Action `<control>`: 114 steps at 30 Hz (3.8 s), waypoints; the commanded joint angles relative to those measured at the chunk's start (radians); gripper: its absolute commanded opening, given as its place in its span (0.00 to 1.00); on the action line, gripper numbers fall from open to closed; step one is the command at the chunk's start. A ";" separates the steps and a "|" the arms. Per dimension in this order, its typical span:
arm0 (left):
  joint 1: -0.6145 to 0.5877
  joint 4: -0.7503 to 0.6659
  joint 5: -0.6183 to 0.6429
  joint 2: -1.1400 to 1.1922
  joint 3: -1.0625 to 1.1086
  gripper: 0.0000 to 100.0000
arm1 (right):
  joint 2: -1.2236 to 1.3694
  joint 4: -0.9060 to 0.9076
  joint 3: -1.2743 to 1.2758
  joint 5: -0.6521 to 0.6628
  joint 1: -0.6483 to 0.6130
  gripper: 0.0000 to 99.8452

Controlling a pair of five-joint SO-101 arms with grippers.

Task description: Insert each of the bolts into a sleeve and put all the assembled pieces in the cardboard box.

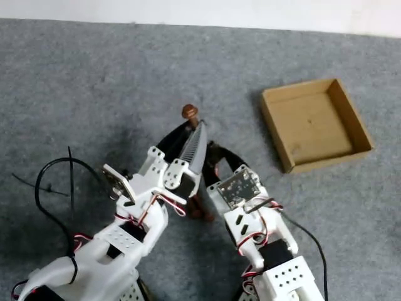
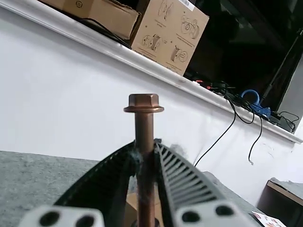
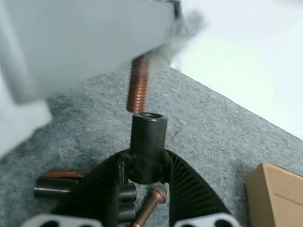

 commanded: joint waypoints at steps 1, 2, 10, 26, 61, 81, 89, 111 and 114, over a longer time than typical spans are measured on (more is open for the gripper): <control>0.015 -0.021 -0.003 -0.024 -0.004 0.01 | -0.013 0.004 0.120 0.012 -0.010 0.01; 0.015 -0.021 -0.003 -0.024 -0.004 0.01 | -0.013 0.004 0.120 0.012 -0.010 0.01; 0.015 0.009 -0.002 -0.024 -0.012 0.01 | -0.015 0.005 0.120 0.012 -0.010 0.01; -0.021 0.152 0.069 -0.025 -0.071 0.01 | -0.018 -0.002 0.120 0.104 -0.045 0.01; 0.004 0.275 0.064 -0.030 -0.010 0.01 | -0.019 -0.004 0.113 0.077 0.018 0.01; -0.002 0.354 0.063 -0.030 -0.013 0.01 | -0.019 -0.004 0.114 0.003 0.050 0.01; -0.004 0.569 0.063 -0.030 -0.087 0.01 | -0.019 -0.004 0.113 0.003 0.050 0.01; -0.042 0.746 0.121 -0.030 -0.162 0.31 | -0.019 -0.004 0.113 0.003 0.051 0.01; -0.048 0.790 0.126 -0.030 -0.189 0.33 | -0.019 -0.004 0.113 0.003 0.051 0.01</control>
